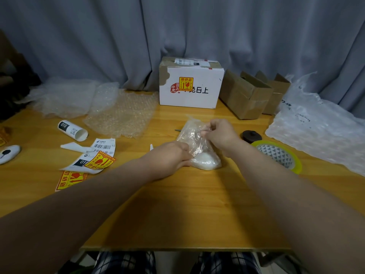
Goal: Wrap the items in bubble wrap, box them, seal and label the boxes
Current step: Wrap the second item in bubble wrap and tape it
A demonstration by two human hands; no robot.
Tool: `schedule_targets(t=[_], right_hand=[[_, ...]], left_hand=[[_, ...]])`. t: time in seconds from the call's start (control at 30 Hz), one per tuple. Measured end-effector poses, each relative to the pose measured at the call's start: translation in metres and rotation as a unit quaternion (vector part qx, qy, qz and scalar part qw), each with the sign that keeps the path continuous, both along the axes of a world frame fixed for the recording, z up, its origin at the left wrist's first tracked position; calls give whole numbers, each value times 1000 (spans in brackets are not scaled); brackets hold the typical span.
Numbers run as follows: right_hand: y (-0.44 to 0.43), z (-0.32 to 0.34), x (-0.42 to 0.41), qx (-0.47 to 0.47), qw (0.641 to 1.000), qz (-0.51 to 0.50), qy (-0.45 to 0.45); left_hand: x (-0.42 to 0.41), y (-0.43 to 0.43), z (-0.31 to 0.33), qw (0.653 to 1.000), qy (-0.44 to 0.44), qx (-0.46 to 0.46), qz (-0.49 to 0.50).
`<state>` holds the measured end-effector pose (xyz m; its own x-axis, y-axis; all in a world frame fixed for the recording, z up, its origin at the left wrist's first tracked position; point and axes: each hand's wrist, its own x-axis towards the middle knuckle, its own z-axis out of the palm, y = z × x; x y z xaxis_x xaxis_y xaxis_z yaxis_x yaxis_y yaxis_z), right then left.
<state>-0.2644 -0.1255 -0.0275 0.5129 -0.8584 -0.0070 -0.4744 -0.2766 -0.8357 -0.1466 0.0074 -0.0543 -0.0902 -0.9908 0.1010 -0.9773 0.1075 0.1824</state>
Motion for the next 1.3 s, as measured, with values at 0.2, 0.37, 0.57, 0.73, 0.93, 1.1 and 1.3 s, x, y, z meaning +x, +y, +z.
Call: schedule_targets(t=[0.2,0.37,0.57,0.73,0.93,1.1,1.3], right_hand=[[20,-8,-1,-13,996,-42,-75],[50,-30,-17,-20,979,-67,-192],[54,-32,-29,9,976,-15,-217],[54,-35,-40,74,973,50,-212],[48,-20,-44,88,979,122,-140],[52,8,-24,-78,986,126,75],[49,7,-10,-156,987,-2,-41]], left_hand=[[0,1,-5,997,18,-63,31],[-4,7,-8,980,140,-96,106],[21,30,1,964,221,-30,145],[23,38,-3,963,196,-66,175],[24,33,3,963,204,-60,167],[21,31,5,966,194,-63,162],[15,30,15,978,150,-52,137]])
